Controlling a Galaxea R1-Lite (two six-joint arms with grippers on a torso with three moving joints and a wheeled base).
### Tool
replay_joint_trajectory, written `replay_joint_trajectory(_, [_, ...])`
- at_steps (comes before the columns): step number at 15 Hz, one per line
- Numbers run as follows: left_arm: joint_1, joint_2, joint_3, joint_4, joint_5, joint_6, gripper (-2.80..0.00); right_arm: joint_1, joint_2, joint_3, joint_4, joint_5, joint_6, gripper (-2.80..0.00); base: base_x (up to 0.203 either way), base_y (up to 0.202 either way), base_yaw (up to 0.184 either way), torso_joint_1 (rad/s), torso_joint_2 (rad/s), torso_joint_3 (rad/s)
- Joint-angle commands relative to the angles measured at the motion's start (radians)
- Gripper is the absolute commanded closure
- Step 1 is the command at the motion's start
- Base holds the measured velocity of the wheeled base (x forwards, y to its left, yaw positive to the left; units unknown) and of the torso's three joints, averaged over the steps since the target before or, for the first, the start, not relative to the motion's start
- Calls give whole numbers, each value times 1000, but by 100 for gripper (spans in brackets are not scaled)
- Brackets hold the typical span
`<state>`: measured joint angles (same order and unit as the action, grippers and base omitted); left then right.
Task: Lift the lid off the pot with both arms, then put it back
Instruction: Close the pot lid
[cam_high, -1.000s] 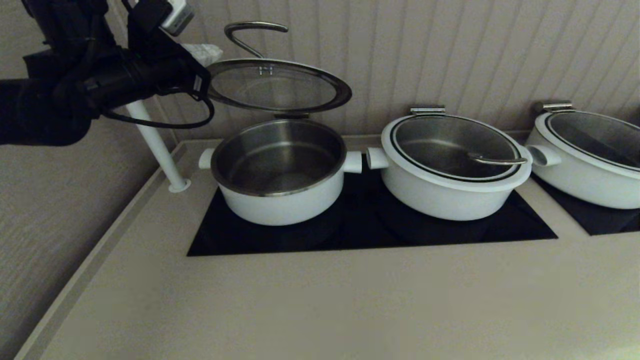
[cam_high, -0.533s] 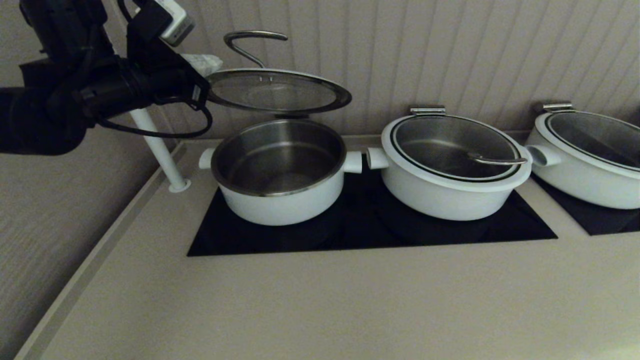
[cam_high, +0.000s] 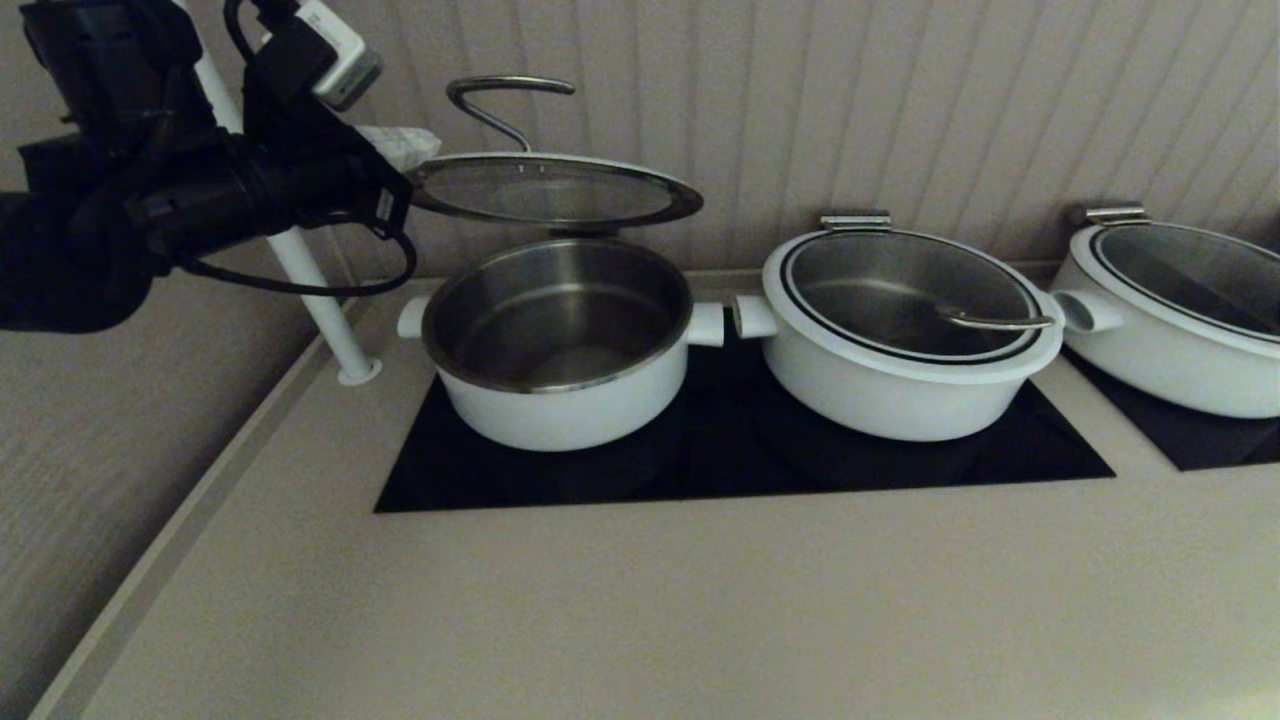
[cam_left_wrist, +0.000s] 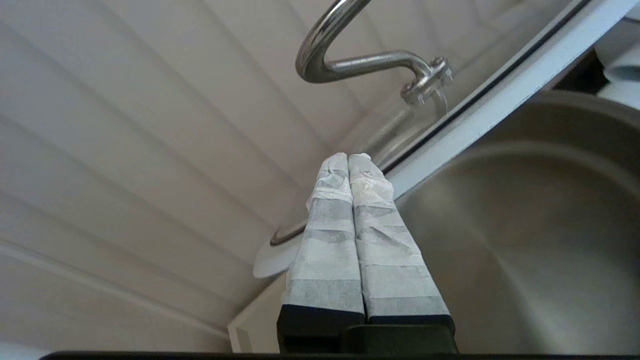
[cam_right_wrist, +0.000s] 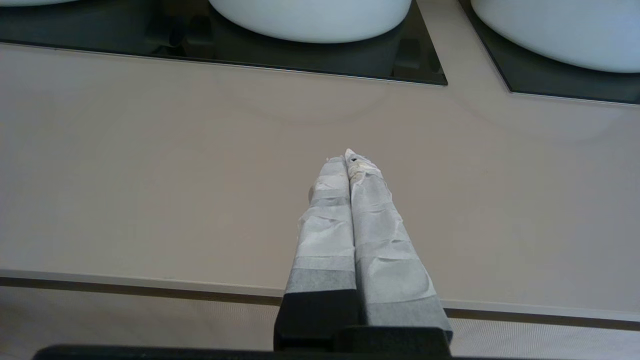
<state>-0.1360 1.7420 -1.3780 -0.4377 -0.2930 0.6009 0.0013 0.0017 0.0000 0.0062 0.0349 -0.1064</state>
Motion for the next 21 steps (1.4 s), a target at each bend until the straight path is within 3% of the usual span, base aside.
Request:
replay_joint_trajectory(1, [0,-18,35,-21,-2,5,0,0,1,0,0,0,-1,0,0,0,0,0,0,0])
replay_joint_trajectory(4, [1,-19,82,-94,-2,7,0,0,1,0,0,0,-1,0,0,0,0,0,0,0])
replay_joint_trajectory(21, [-1,-58,235,-159,0,7,0,0,1,0,0,0,-1,0,0,0,0,0,0,0])
